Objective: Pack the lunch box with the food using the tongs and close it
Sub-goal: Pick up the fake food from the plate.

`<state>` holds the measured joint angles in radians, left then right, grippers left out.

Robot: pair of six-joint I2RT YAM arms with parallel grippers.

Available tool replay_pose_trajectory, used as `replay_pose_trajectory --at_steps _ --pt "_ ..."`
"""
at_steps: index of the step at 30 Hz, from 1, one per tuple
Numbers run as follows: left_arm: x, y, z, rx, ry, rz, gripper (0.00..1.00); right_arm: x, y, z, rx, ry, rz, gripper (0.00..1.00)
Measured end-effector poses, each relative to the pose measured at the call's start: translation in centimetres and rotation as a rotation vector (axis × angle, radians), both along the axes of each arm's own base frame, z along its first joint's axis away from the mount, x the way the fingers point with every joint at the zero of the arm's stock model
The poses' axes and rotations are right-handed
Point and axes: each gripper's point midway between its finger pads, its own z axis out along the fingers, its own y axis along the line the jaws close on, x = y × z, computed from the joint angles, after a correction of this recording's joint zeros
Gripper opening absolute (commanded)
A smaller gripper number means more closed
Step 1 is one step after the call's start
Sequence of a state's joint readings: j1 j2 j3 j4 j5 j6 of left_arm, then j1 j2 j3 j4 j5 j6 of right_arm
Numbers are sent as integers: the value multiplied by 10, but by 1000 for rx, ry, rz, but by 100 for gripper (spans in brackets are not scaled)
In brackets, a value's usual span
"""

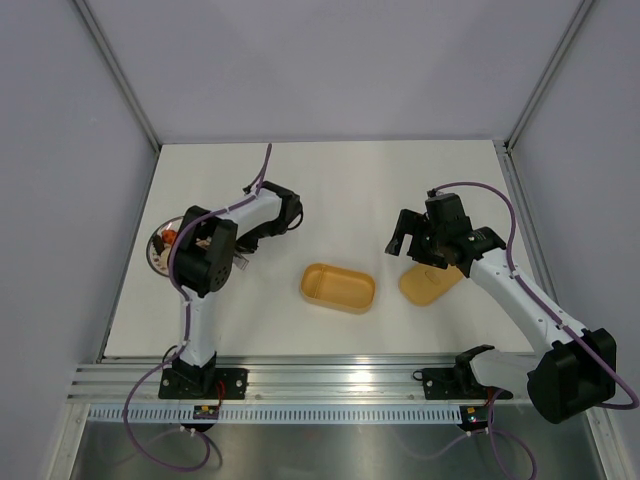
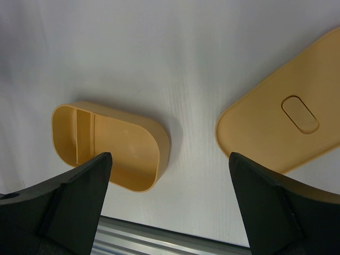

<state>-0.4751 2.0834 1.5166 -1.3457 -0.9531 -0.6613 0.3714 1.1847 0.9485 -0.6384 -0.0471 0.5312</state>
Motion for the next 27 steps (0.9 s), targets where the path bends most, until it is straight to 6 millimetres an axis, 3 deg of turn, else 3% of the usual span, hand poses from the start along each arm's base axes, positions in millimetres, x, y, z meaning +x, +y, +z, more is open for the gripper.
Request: replay_pose_trajectory --at_steps 23,26,27 --pt "11 15 -9 68 -38 40 51 0 0 -4 -5 12 0 99" --pt "12 18 -11 75 -30 47 47 0 0 -4 -6 14 0 100" --pt "12 18 -12 76 -30 50 41 0 0 -4 -6 15 0 99"
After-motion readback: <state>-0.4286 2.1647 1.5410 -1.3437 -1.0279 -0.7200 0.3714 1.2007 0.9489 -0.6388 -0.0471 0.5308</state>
